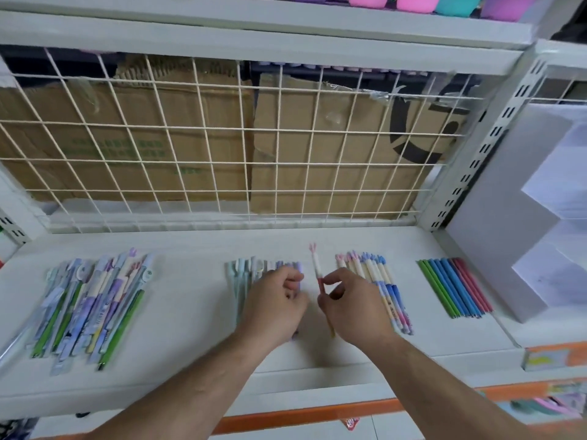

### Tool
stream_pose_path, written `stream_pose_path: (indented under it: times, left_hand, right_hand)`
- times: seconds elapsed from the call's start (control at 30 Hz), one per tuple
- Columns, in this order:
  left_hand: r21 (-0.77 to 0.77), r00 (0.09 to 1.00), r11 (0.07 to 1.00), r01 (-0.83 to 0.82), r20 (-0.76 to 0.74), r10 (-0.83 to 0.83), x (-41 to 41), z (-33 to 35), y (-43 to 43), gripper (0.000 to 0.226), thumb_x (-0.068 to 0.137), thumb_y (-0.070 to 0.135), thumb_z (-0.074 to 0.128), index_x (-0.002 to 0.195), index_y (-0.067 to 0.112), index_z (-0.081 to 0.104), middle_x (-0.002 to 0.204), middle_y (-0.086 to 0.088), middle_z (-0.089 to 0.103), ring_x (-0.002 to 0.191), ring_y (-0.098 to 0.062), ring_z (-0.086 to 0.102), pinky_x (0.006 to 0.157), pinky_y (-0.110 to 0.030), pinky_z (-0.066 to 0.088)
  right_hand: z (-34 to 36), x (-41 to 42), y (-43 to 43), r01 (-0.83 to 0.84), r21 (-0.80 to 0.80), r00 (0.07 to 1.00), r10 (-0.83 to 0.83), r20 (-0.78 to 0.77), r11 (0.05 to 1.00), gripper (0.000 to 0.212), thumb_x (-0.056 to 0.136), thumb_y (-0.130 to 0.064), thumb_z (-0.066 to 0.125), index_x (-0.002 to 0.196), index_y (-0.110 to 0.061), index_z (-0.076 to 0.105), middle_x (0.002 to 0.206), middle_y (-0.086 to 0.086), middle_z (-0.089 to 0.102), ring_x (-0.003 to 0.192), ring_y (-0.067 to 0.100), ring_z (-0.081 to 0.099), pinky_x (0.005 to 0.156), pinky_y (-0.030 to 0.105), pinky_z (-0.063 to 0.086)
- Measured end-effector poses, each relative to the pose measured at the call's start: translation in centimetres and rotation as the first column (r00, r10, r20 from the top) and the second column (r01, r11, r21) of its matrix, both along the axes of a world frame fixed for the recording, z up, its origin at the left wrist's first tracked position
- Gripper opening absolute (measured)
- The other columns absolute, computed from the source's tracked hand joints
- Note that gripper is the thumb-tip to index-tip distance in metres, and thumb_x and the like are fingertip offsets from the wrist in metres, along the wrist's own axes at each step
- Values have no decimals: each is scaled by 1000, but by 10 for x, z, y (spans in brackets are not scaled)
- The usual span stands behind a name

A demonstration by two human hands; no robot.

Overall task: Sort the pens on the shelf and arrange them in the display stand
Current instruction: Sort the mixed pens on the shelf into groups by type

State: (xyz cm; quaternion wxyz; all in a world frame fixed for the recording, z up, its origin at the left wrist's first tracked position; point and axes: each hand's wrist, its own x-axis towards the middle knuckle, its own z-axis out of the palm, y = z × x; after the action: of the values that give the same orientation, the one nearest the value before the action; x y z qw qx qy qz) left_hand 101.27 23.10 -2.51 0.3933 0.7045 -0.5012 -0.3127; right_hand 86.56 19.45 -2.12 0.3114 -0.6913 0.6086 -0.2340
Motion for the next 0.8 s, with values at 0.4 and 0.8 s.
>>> stream_pose_path:
  times: [0.4, 0.8]
  left_hand:
    - [22, 841, 988, 154, 522, -142, -45, -15, -16, 31, 86, 33, 62, 116, 31, 67, 117, 10, 64, 117, -17, 52, 104, -27, 34]
    - [30, 797, 992, 121, 593, -115, -55, -18, -17, 35, 87, 33, 57, 122, 32, 64, 122, 13, 60, 122, -17, 46, 106, -29, 33]
  right_hand:
    - [-1, -51, -37, -26, -7, 951, 23, -307, 1000, 16, 96, -29, 50, 97, -16, 60, 79, 5, 67, 69, 28, 68, 65, 40, 59]
    - [-6, -54, -38, -175, -222, 906, 68, -419, 959, 21, 93, -32, 54, 108, -20, 62, 101, -1, 64, 87, 24, 60, 65, 29, 45]
